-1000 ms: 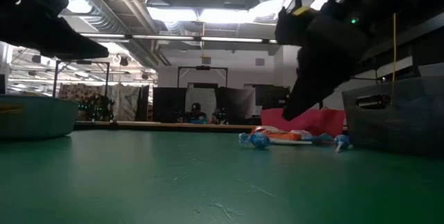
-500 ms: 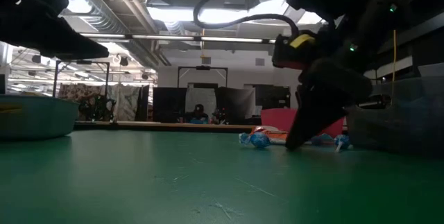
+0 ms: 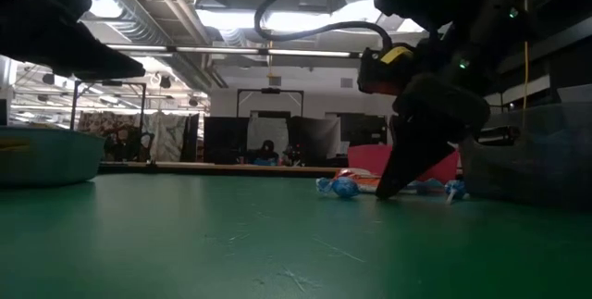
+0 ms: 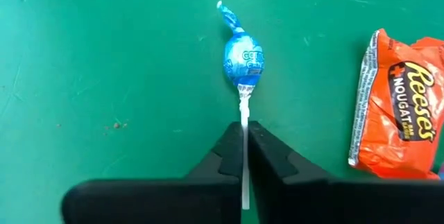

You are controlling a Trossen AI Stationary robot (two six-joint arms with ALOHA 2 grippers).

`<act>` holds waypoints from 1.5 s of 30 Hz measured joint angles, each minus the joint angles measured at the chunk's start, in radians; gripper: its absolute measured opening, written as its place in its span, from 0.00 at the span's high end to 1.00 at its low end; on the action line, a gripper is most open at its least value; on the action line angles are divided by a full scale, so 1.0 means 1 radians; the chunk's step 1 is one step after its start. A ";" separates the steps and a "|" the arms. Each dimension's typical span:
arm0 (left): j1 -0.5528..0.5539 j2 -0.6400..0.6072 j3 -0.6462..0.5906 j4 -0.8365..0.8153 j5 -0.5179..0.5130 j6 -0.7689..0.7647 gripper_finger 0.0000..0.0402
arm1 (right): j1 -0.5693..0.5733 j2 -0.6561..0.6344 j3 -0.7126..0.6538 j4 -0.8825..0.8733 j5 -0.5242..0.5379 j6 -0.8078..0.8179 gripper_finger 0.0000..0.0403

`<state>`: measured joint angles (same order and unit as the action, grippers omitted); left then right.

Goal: Sort candy
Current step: Put the blue candy into the white bin

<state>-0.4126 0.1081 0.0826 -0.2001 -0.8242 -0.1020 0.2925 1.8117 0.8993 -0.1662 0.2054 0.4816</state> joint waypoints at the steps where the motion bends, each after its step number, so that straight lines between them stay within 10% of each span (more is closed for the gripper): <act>1: 0.000 0.000 0.000 0.000 0.011 0.000 0.65 | 0.001 -0.001 -0.001 0.004 0.000 0.000 0.96; 12: 0.000 0.000 0.000 0.001 0.033 0.112 0.65 | 0.003 -0.058 0.105 -0.088 -0.097 -0.077 0.98; 25: 0.100 0.002 -0.076 0.311 0.285 0.341 0.65 | 0.002 -0.074 0.346 -0.337 -0.118 -0.280 0.99; 45: 0.390 0.001 -0.076 0.271 0.356 0.375 0.65 | 0.211 -0.076 0.659 -1.079 -0.304 -0.152 0.98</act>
<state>-0.0227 0.1089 0.0071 0.0711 -0.4684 0.2728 0.5037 1.7359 1.5581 -1.2451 -0.0990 0.3300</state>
